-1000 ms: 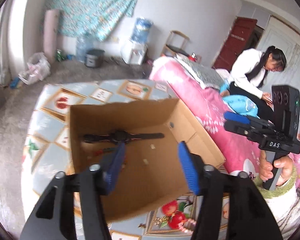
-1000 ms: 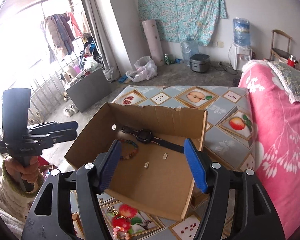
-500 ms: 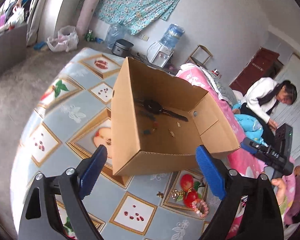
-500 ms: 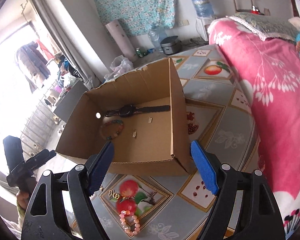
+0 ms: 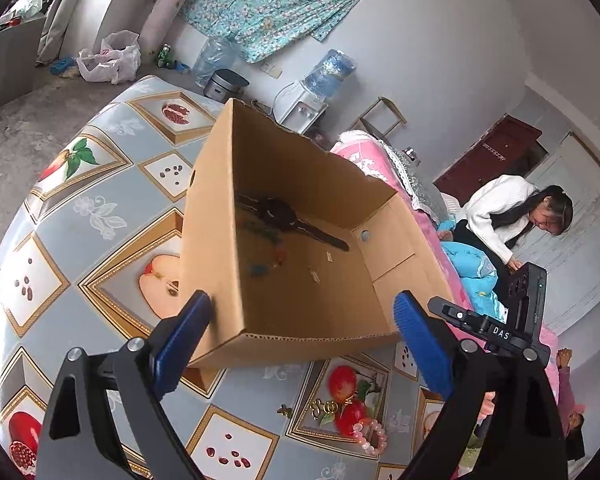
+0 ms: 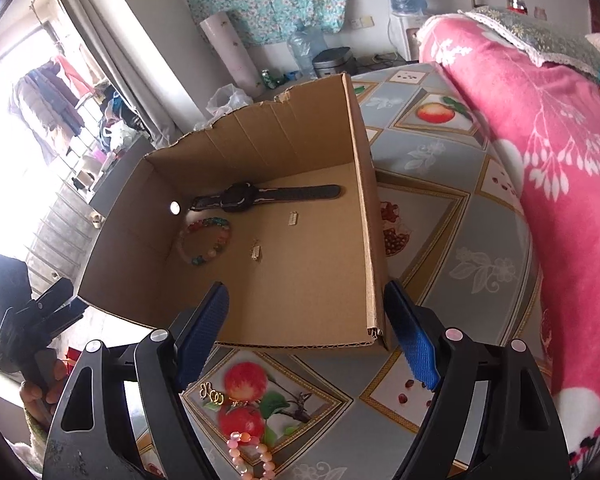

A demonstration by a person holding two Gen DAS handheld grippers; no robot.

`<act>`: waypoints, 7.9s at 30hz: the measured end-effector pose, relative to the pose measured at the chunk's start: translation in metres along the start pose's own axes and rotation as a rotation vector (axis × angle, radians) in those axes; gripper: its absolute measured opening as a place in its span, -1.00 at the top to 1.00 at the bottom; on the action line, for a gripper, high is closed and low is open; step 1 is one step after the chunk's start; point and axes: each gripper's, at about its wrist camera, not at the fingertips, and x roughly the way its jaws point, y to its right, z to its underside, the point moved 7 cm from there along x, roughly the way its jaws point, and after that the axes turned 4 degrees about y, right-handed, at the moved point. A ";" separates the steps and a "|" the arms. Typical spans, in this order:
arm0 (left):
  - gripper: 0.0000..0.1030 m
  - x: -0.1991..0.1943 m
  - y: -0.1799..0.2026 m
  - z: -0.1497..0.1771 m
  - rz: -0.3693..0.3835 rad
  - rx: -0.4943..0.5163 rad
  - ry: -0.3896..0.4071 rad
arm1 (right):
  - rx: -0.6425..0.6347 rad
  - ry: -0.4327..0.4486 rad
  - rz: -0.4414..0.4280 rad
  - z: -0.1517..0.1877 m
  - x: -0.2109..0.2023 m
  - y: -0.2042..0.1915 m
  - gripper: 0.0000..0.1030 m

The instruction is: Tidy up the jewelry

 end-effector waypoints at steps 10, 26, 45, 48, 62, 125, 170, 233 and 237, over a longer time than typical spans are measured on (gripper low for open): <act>-0.75 -0.008 0.003 0.003 0.003 0.029 0.019 | -0.024 0.004 0.038 -0.005 0.006 -0.002 -0.49; -0.75 -0.014 0.014 0.012 -0.015 0.095 0.018 | -0.064 0.024 0.093 -0.011 0.015 -0.002 -0.50; -0.75 -0.010 0.014 0.012 -0.068 0.126 0.018 | -0.053 0.022 0.081 -0.011 0.016 -0.001 -0.51; -0.75 -0.010 0.012 0.010 -0.078 0.125 0.021 | -0.050 0.021 0.079 -0.011 0.017 -0.003 -0.51; -0.75 -0.008 0.009 0.005 -0.108 0.132 0.016 | -0.067 0.009 0.071 -0.013 0.020 -0.005 -0.51; -0.78 -0.027 0.010 0.159 -0.408 0.358 -0.158 | -0.187 -0.035 0.155 0.113 -0.026 -0.056 -0.72; 0.05 0.007 0.042 0.151 -0.265 0.551 -0.136 | -0.216 -0.078 -0.098 0.111 0.002 -0.083 0.11; 0.55 0.056 0.015 0.122 -0.221 0.524 -0.242 | -0.158 -0.083 -0.109 0.098 0.011 -0.085 0.28; 0.55 0.057 0.017 0.124 -0.194 0.594 -0.266 | -0.155 -0.082 -0.105 0.097 0.012 -0.081 0.28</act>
